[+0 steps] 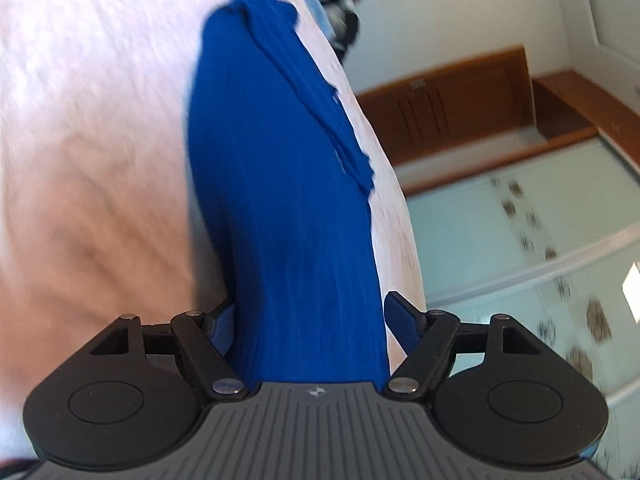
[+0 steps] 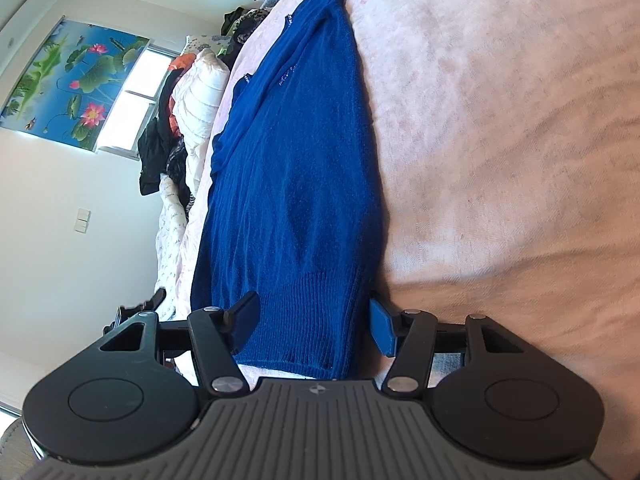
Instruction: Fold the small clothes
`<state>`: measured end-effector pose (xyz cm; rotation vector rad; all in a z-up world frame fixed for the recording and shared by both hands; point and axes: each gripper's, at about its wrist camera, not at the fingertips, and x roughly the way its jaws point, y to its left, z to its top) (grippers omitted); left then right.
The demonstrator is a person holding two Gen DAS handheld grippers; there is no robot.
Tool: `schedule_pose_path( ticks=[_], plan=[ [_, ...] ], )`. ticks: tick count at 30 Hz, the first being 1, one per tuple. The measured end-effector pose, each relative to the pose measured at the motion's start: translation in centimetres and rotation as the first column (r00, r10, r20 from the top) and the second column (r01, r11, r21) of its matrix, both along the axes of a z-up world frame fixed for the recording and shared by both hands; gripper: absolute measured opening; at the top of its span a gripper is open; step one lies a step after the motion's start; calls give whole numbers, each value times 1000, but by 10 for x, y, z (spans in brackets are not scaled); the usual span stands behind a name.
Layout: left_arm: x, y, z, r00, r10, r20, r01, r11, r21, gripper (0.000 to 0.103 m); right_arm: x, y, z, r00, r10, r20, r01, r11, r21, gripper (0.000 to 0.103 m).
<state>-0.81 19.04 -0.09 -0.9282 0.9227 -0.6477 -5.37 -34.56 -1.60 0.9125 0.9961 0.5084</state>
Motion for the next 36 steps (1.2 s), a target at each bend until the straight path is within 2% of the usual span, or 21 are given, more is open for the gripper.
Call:
schedule_pose_path(
  ticks=[4, 8, 11, 12, 14, 16, 18, 20, 22, 23, 24, 25, 26, 27, 28, 32, 33, 35, 36],
  plan=[
    [-19, 9, -2, 999, -36, 14, 36, 999, -29, 75, -1, 0, 1, 1000, 4, 2, -4, 1000, -1, 62],
    [-22, 19, -11, 998, 42, -48, -42, 999, 14, 76, -1, 0, 2, 1000, 6, 2, -6, 1000, -1, 63],
    [-21, 20, -10, 996, 62, -57, -62, 998, 0, 76, -1, 1, 7, 1000, -1, -6, 1, 1000, -31, 62],
    [-21, 19, -9, 997, 59, -57, -59, 998, 3, 76, -2, 3, 15, 1000, -11, 14, 11, 998, -69, 60],
    [-23, 20, -7, 997, 57, -54, -56, 998, 8, 76, -6, 16, 41, 993, 26, 111, -10, 990, -138, 61],
    [-24, 22, -7, 995, 73, -66, -72, 997, 12, 76, -7, 41, 67, 971, 125, 203, -103, 988, -116, 61],
    [-27, 26, -7, 991, 108, -76, -108, 994, 0, 76, -2, 83, 85, 929, 266, 256, -255, 964, -78, 61],
    [-32, 33, -8, 986, 143, -85, -145, 989, -15, 76, 2, 136, 92, 862, 423, 280, -393, 906, -158, 60],
    [-37, 37, -7, 982, 163, -93, -165, 986, -15, 76, 1, 198, 94, 755, 580, 306, -459, 801, -384, 55],
    [-40, 41, -7, 980, 173, -94, -175, 985, -13, 76, -3, 224, 94, 696, 644, 318, -458, 739, -495, 49],
    [-42, 44, -7, 979, 179, -96, -181, 983, -14, 76, -8, 249, 93, 630, 702, 331, -450, 678, -582, 47],
    [-44, 46, -7, 978, 184, -96, -186, 982, -16, 76, -13, 272, 90, 554, 763, 332, -454, 611, -649, 47],
    [-46, 48, -7, 977, 189, -96, -192, 981, -18, 76, -18, 289, 87, 493, 806, 326, -459, 560, -689, 46],
    [-47, 50, -7, 977, 193, -94, -196, 980, -21, 76, -20, 305, 82, 449, 836, 315, -446, 515, -731, 42],
    [-49, 52, -7, 976, 197, -93, -200, 979, -27, 76, -20, 319, 75, 417, 861, 291, -445, 473, -761, 41],
    [-53, 55, -9, 976, 198, -87, -202, 979, -40, 76, -22, 351, 52, 359, 910, 209, -424, 358, -832, 40],
    [-54, 56, -9, 977, 197, -86, -201, 979, -41, 76, -23, 355, 49, 356, 909, 217, -389, 355, -850, 39],
    [-56, 56, -9, 977, 197, -83, -201, 978, -47, 76, -21, 354, 49, 397, 888, 232, -370, 386, -845, 22],
    [-57, 56, -10, 977, 197, -84, -202, 978, -54, 76, -15, 350, 50, 424, 873, 242, -380, 414, -827, 15]
  ],
)
